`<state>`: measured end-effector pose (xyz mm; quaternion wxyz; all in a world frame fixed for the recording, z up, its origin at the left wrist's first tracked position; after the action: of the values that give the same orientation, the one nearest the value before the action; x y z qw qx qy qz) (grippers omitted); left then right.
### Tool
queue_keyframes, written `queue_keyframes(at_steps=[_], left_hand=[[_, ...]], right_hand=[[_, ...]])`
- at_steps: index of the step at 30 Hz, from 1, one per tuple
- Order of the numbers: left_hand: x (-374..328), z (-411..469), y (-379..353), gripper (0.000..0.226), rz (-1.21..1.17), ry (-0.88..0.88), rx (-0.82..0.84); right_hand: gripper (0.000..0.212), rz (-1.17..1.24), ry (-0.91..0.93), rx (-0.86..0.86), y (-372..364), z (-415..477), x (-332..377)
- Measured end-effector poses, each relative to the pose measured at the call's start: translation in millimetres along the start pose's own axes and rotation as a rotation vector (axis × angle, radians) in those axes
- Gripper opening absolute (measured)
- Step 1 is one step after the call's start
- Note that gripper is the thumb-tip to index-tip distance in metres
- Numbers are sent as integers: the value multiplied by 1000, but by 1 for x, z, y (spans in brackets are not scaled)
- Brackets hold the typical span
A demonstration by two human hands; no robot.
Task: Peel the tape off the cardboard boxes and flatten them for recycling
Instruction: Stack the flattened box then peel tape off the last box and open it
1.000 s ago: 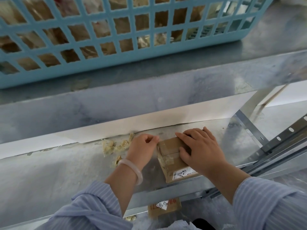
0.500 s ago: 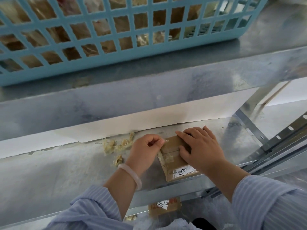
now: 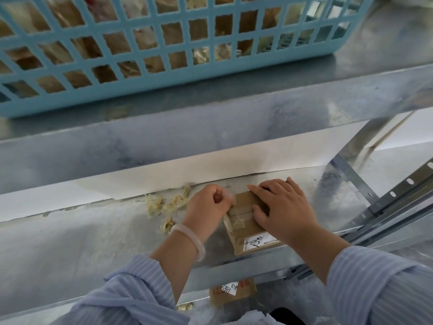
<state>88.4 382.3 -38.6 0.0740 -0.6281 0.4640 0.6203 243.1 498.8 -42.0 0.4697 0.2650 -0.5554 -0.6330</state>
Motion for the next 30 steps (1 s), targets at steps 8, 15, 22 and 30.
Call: queue_keyframes(at_steps=[8, 15, 22, 30], left_hand=[[-10, -2, -2, 38, 53, 49, -12], [-9, -10, 7, 6, 333, -299, -91], [-7, -17, 21, 8, 596, -593, -155], [-14, -21, 9, 12, 599, -570, -62]], right_hand=[[50, -3, 3, 2, -1, 1, -1], [50, 11, -7, 6, 1, 2, 1], [52, 1, -5, 38, 2, 1, 0], [54, 2, -52, 47, 2, 3, 1]])
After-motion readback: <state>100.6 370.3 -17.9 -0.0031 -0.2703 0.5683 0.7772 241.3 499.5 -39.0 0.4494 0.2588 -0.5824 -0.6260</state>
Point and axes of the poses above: each hand's wrist, its own z-axis towards the middle knuckle, its own y-axis out of the back of the hand, x = y × z, the point moved 2 cm from there along z, towards the middle knuckle, and after that the axes turned 8 degrees about y, right-handed, at the moved point
